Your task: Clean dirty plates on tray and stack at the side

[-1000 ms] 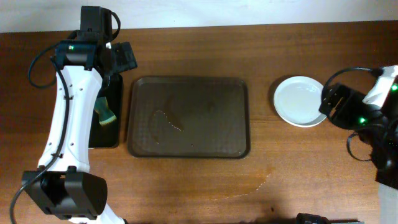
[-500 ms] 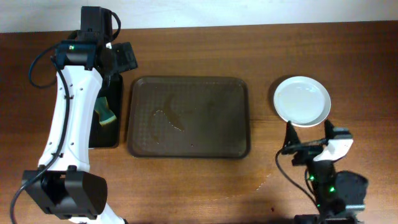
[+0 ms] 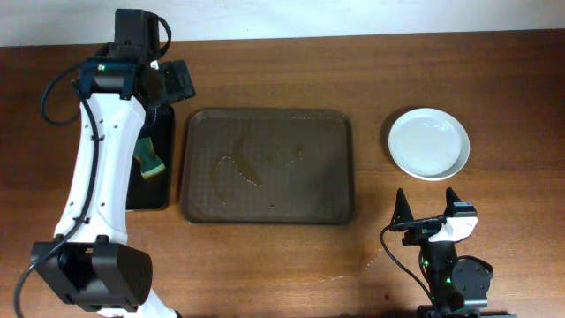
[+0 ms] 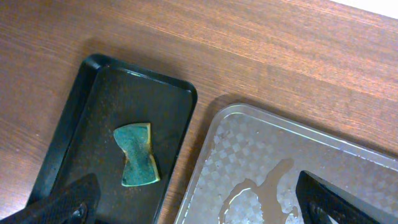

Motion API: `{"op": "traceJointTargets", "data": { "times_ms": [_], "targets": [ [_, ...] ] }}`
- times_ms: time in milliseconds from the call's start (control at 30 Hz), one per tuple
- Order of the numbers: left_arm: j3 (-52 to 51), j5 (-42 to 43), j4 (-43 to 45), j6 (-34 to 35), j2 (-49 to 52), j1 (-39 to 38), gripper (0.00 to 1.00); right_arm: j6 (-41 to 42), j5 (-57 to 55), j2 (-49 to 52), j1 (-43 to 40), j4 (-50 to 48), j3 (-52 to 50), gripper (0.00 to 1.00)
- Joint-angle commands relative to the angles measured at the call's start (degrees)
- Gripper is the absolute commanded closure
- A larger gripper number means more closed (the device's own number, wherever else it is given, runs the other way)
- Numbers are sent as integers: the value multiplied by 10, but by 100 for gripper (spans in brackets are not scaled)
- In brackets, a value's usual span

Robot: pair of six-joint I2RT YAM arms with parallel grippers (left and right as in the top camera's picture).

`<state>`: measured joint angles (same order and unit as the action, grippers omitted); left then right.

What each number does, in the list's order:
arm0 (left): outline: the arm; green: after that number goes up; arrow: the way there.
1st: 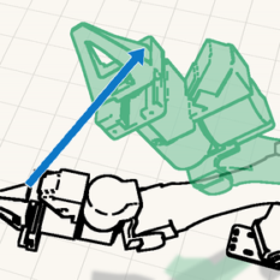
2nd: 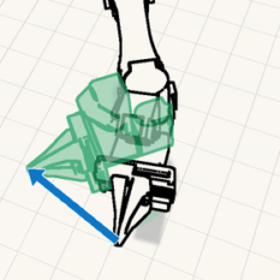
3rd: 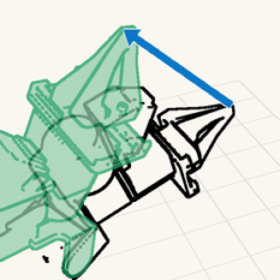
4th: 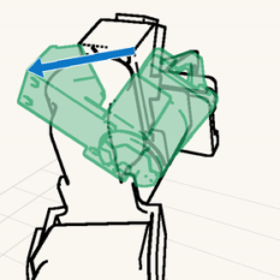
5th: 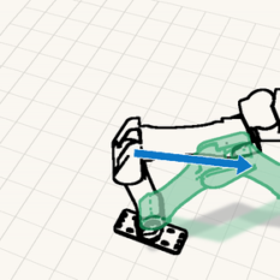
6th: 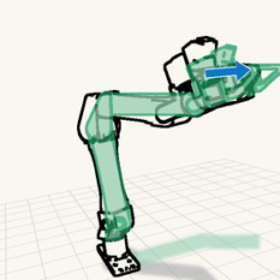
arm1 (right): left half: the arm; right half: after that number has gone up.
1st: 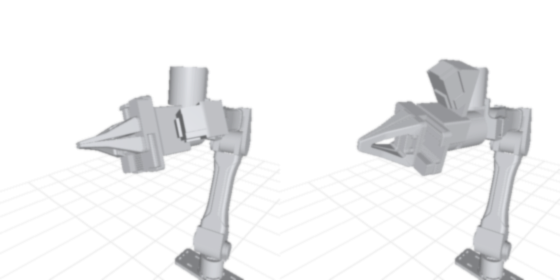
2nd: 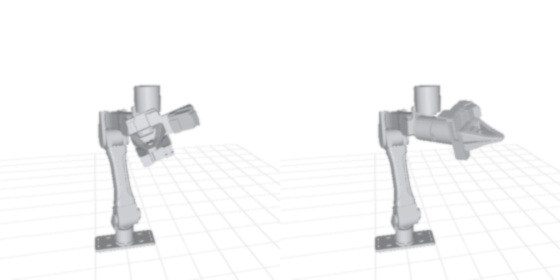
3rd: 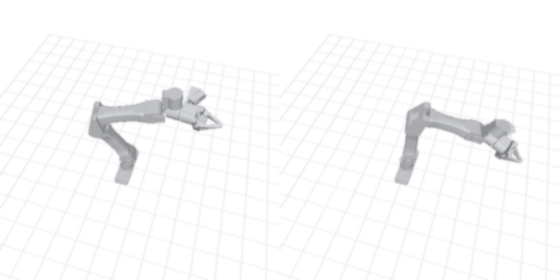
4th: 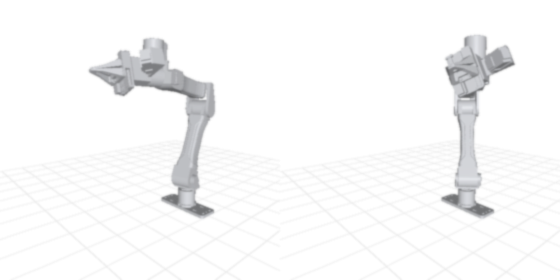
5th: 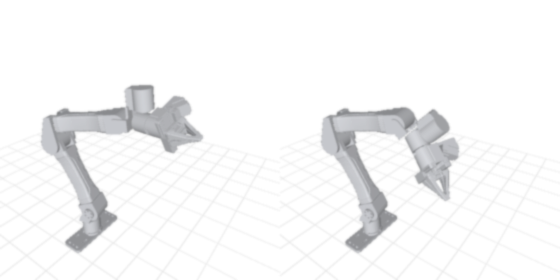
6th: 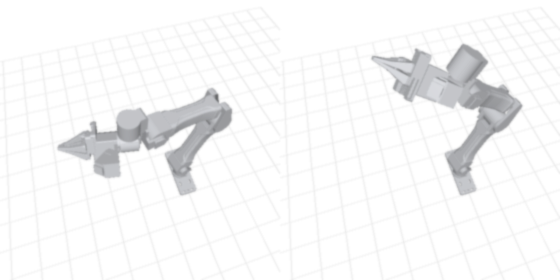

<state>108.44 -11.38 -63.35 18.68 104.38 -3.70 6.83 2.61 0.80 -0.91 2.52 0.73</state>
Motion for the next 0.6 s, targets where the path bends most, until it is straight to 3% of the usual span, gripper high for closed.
{"op": "traceJointTargets", "data": {
  "times_ms": [0,567],
  "targets": [
    [-1,0,1,1,2,0,1,-4,-14,-6,5,19,-4,2],
    [-1,0,-5,1,2,0,1,-4,-14,-3,5,19,-4,2]
  ]
}}
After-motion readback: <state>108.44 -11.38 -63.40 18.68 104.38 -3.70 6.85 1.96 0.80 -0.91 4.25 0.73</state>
